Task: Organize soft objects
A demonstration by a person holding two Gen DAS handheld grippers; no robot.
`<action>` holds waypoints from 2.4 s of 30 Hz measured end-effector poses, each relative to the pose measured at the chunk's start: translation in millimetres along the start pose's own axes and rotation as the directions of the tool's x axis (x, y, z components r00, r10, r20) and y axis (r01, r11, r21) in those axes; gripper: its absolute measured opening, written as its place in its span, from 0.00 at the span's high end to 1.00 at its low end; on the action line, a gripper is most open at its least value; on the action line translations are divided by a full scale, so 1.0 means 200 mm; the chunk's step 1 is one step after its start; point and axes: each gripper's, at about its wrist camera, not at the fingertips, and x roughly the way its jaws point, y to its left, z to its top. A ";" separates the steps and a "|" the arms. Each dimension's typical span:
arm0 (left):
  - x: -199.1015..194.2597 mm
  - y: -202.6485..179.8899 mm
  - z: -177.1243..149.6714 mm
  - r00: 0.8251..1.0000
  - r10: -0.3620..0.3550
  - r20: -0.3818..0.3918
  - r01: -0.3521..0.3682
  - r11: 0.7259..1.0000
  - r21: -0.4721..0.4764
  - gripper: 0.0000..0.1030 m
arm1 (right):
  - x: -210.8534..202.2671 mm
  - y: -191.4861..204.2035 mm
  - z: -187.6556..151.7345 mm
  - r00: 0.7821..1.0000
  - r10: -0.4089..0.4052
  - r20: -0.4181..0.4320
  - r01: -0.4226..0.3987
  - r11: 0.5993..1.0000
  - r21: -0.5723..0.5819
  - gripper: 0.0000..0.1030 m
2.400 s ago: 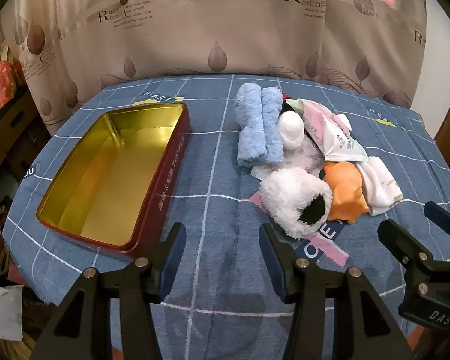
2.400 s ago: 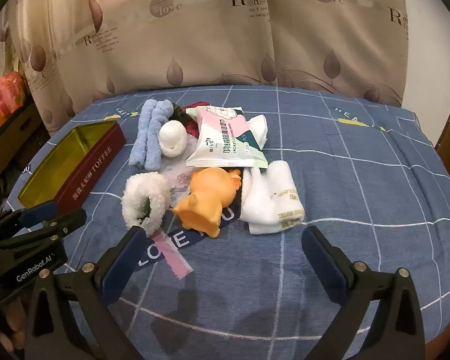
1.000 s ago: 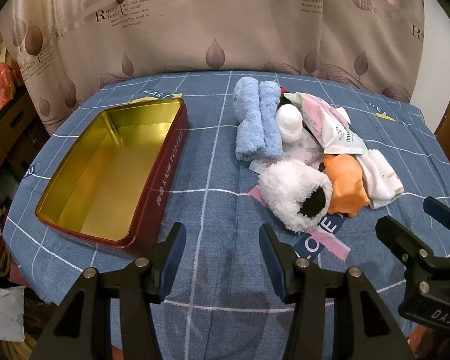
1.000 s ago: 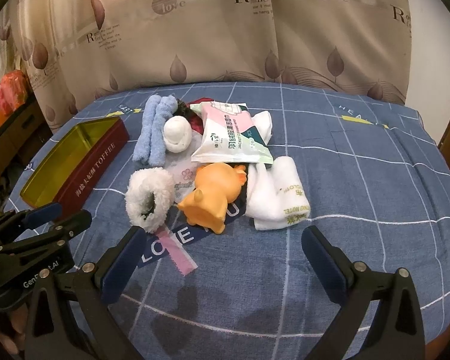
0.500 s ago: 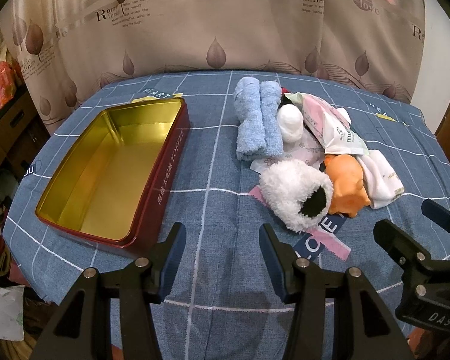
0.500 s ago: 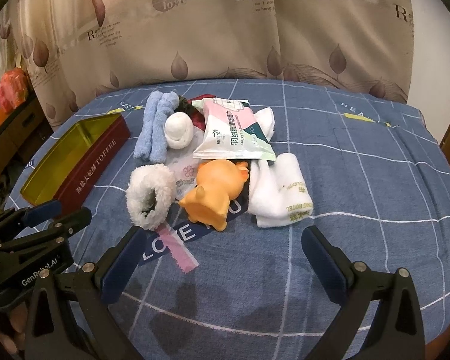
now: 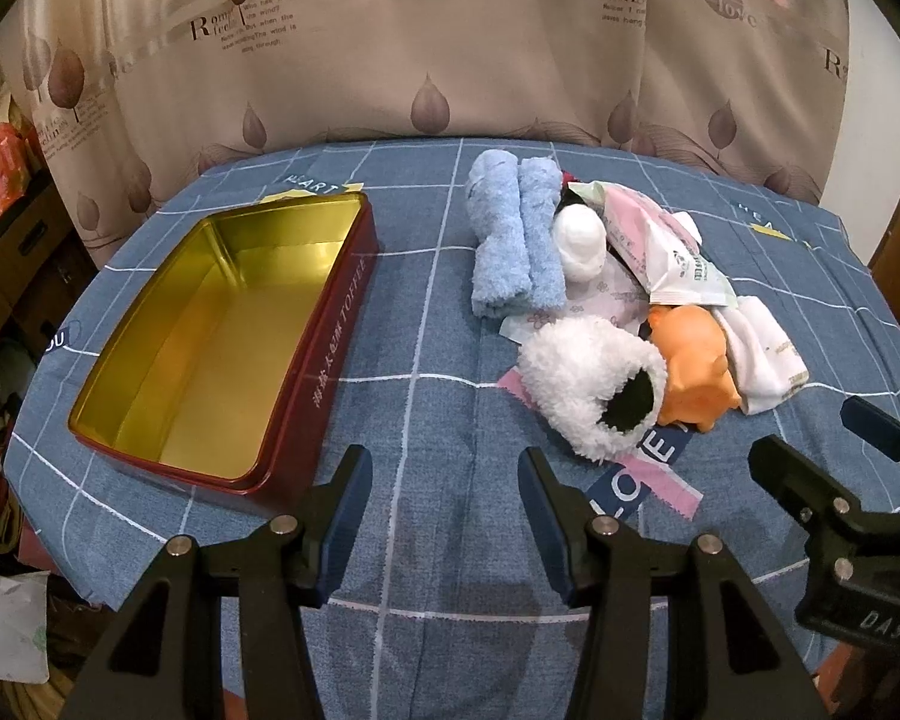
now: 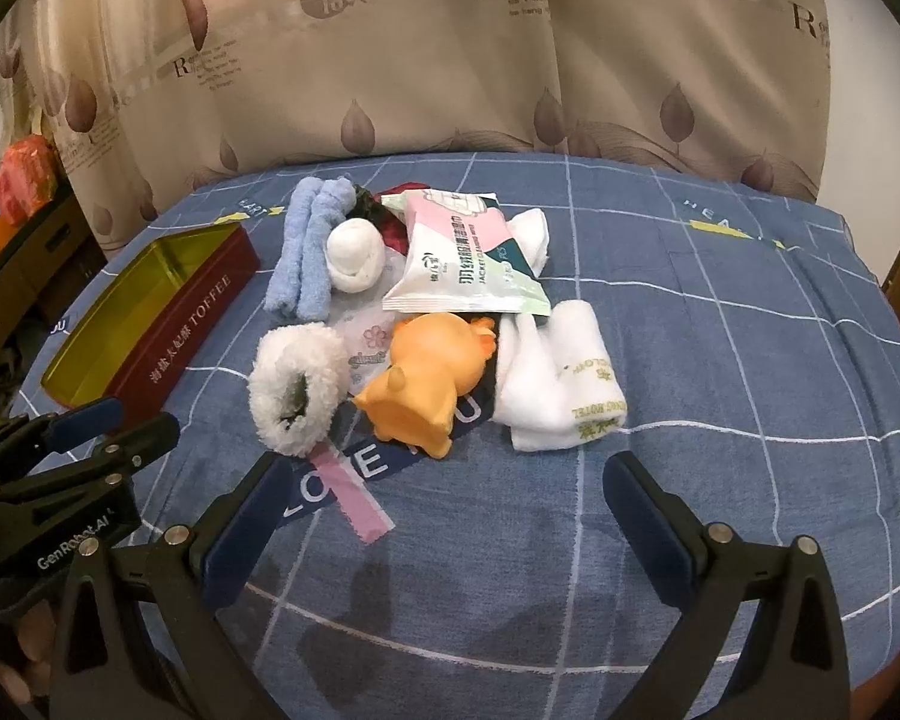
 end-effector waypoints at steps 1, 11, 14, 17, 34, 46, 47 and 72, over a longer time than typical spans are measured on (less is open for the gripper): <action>0.00 0.00 0.00 1.000 0.000 0.000 0.000 1.000 0.000 0.50 | 0.00 -0.01 0.00 1.000 -0.003 -0.001 0.003 1.000 0.000 0.01; 0.07 0.01 -0.01 1.000 -0.020 -0.021 0.020 1.000 0.007 0.50 | 0.08 -0.14 0.01 0.996 -0.084 -0.016 0.084 0.996 0.000 0.09; 0.09 0.02 0.00 0.999 -0.042 -0.027 0.042 0.999 0.001 0.50 | 0.11 -0.20 0.02 0.995 -0.099 -0.026 0.100 0.994 0.035 0.09; 0.12 0.02 0.00 0.998 -0.053 -0.034 0.054 0.999 0.007 0.50 | 0.15 -0.25 0.03 0.994 -0.101 -0.031 0.102 0.993 0.057 0.09; 0.14 -0.10 0.03 0.988 -0.151 -0.039 0.153 0.986 0.071 0.50 | 0.45 -0.26 0.16 0.995 -0.074 -0.073 0.068 0.994 -0.083 0.51; 0.14 -0.29 0.09 0.969 -0.247 -0.029 0.248 0.953 0.173 0.44 | 0.42 -0.49 0.17 0.995 -0.095 -0.032 0.096 0.995 0.034 0.64; 0.15 -0.29 0.09 0.970 -0.241 -0.027 0.242 0.953 0.182 0.43 | 0.42 -0.52 0.17 0.993 -0.117 -0.029 0.118 0.992 0.048 0.64; 0.31 -0.24 0.14 0.976 -0.217 -0.021 0.217 0.958 0.186 0.73 | 0.46 -0.55 0.17 0.993 -0.112 -0.048 0.114 0.992 0.047 0.55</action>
